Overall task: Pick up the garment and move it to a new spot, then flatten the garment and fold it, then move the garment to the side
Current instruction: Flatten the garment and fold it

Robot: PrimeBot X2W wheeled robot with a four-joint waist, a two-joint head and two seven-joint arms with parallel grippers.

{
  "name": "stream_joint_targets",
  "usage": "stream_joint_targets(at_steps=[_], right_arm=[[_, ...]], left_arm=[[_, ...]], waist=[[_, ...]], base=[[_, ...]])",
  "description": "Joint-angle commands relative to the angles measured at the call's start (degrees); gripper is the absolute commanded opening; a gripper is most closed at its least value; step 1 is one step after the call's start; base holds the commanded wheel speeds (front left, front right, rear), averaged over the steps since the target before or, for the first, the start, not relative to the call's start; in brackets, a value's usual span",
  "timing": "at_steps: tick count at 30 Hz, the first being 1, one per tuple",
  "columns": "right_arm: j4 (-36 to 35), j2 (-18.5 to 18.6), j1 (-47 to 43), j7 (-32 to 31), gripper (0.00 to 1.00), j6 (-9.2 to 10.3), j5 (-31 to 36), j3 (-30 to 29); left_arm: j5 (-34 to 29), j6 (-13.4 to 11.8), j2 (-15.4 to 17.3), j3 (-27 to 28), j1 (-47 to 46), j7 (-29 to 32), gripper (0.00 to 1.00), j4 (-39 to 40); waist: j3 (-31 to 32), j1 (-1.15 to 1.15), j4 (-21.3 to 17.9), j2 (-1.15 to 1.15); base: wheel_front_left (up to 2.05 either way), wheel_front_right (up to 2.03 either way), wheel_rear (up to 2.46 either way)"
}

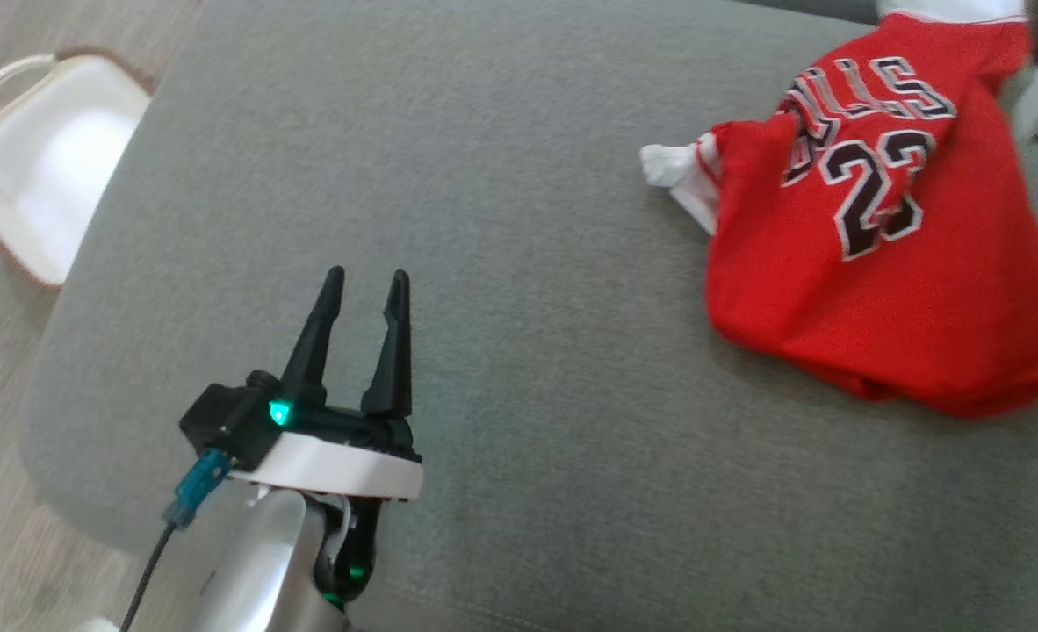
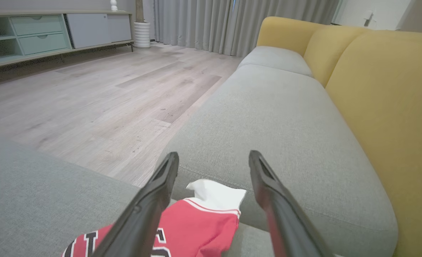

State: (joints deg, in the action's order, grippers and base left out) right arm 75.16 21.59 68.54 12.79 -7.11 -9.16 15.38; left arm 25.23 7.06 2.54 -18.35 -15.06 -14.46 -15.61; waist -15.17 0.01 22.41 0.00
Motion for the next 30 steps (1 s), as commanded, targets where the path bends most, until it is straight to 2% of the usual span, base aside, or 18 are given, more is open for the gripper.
stream_joint_targets(at_steps=[1,5,8,15,21,26,30], right_arm=[[-1.24,-1.86,-0.81,1.12,1.0,-0.37,0.8,-0.02],[-4.32,-5.21,-4.71,2.1,1.0,-0.37,2.17,-1.79],[-12.15,-7.42,-10.05,2.17,1.0,-0.37,1.7,-4.28],[-30.71,-12.58,-29.72,2.19,1.0,-0.37,2.16,-8.72],[-42.87,-16.63,-46.56,2.2,1.0,-0.37,3.0,-10.38],[-49.03,-18.21,-56.89,2.2,1.0,-0.37,3.09,-9.14],[-51.13,-18.56,-59.79,2.06,1.0,-0.37,3.2,-8.25]], left_arm=[[-0.08,-0.06,0.33,2.5,-1.7,-0.54,1.0,1.78],[-1.16,-0.08,0.33,4.35,-1.17,-0.54,1.0,2.02],[-2.0,-0.03,0.33,5.68,-0.52,-0.54,1.0,2.19],[-3.39,0.07,0.33,7.67,2.02,-0.54,1.0,2.44],[-4.19,0.03,0.33,9.06,4.61,-0.54,1.0,2.72],[-4.54,0.08,0.33,9.51,5.81,-0.54,1.0,3.02],[-4.71,0.15,0.33,9.21,5.71,-0.54,1.0,3.09]], waist=[[1.05,-0.01,-1.35,0.0],[2.99,-0.01,-4.35,0.0],[4.6,-0.01,-6.7,0.0],[9.2,-0.01,-11.69,0.0],[12.21,-0.01,-15.08,0.0],[12.69,-0.01,-16.6,0.0],[12.19,-0.01,-16.59,0.0]], base=[[0.0,0.0,0.0],[0.0,0.0,0.0],[0.0,0.0,0.0],[0.0,0.0,0.0],[0.0,0.0,0.0],[0.0,0.0,0.0],[0.0,0.0,0.0]])
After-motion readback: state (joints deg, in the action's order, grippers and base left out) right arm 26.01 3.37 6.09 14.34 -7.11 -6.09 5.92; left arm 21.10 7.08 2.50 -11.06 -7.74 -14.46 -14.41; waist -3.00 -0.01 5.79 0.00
